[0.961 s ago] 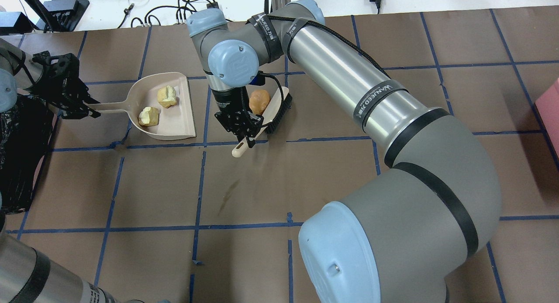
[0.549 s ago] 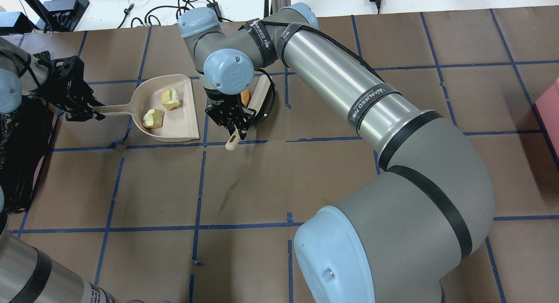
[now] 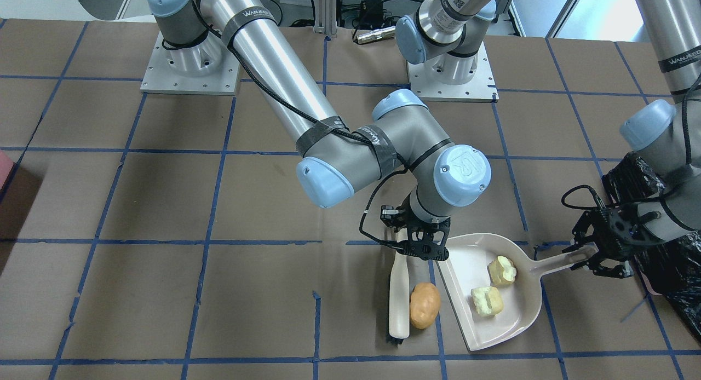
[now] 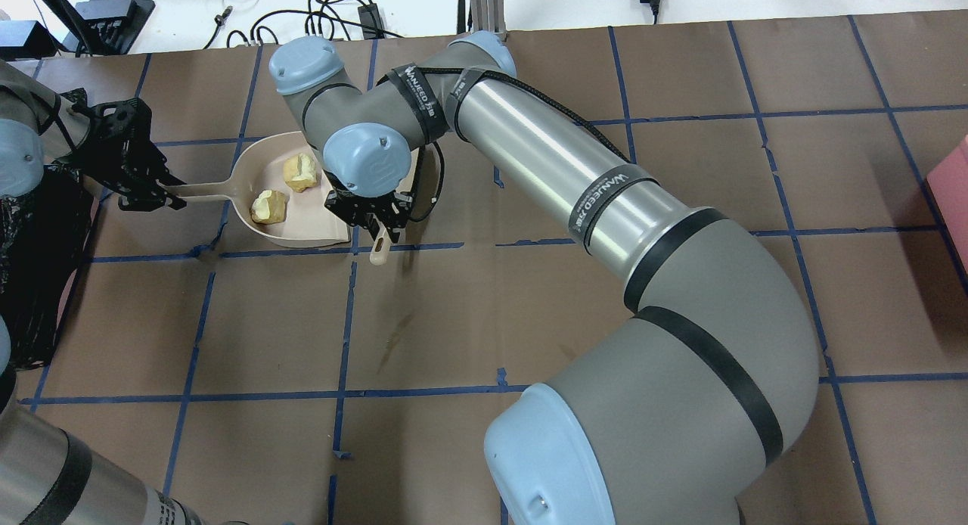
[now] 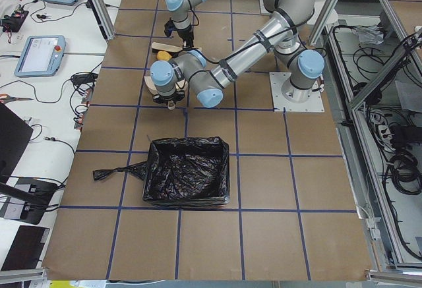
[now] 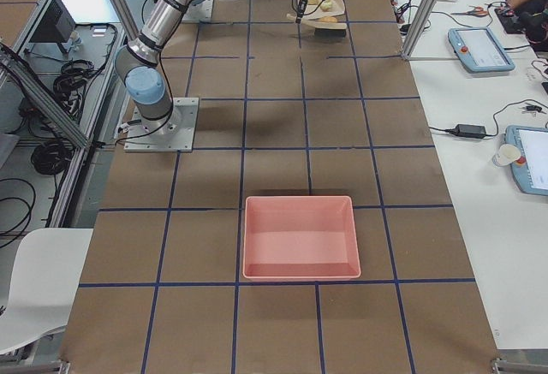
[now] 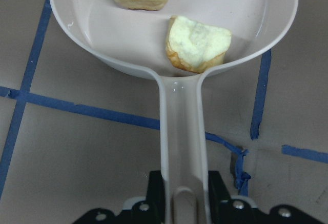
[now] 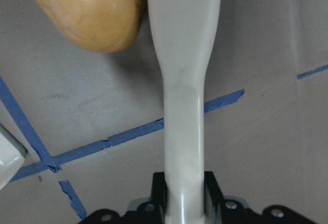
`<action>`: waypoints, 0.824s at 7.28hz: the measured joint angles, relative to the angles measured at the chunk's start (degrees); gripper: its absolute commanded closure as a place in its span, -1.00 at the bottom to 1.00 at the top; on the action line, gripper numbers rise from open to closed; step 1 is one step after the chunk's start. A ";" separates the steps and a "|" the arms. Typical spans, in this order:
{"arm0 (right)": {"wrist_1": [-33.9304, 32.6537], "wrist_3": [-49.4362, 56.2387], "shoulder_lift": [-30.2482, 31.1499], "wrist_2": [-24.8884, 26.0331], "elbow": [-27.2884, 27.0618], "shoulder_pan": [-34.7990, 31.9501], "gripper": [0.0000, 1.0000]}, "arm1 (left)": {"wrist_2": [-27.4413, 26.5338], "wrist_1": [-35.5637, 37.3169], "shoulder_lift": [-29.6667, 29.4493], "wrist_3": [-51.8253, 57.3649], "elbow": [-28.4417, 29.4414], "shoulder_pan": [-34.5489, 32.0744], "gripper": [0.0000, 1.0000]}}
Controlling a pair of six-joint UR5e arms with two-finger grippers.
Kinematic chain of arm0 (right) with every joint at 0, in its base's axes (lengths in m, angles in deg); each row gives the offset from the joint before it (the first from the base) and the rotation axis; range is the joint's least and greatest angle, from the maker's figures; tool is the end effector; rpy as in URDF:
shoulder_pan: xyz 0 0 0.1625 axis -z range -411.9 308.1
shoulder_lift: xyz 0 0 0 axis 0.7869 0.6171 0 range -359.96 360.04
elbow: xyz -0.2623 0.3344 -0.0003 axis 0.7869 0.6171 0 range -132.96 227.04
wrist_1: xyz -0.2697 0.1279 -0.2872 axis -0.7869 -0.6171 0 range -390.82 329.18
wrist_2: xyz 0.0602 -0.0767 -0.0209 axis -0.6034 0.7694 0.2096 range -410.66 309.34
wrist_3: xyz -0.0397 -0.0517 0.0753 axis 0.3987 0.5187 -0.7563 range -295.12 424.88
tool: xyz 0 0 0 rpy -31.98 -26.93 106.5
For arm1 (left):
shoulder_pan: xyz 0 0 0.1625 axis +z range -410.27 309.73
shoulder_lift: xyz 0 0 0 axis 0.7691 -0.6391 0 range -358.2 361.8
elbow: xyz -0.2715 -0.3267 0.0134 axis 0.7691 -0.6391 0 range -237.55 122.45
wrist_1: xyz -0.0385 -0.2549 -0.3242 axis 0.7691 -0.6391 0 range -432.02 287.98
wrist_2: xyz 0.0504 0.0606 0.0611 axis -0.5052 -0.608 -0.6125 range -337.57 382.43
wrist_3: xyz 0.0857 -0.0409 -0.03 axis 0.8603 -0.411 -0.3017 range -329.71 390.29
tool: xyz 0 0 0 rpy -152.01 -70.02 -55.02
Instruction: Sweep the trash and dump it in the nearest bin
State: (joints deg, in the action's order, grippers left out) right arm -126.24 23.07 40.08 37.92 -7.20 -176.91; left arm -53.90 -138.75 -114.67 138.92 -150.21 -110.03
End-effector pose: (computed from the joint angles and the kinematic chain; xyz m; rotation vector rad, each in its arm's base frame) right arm 0.5639 -0.5683 0.2261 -0.1843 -3.0532 -0.2075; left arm 0.1775 -0.6159 0.2457 -1.8500 -2.2975 0.2780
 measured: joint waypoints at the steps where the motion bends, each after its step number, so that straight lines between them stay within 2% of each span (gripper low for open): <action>1: -1.77 2.06 -0.46 0.34 0.00 -0.58 0.96 | -0.03 -0.04 0.08 -0.42 0.01 -0.05 0.98; 6: -8.38 17.38 -2.07 1.19 0.01 -2.02 0.94 | -0.04 -0.05 0.48 -0.62 0.02 -0.14 0.98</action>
State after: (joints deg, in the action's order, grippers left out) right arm -134.62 40.45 38.01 39.11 -7.19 -178.93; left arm -53.94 -138.80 -114.18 138.30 -150.19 -110.17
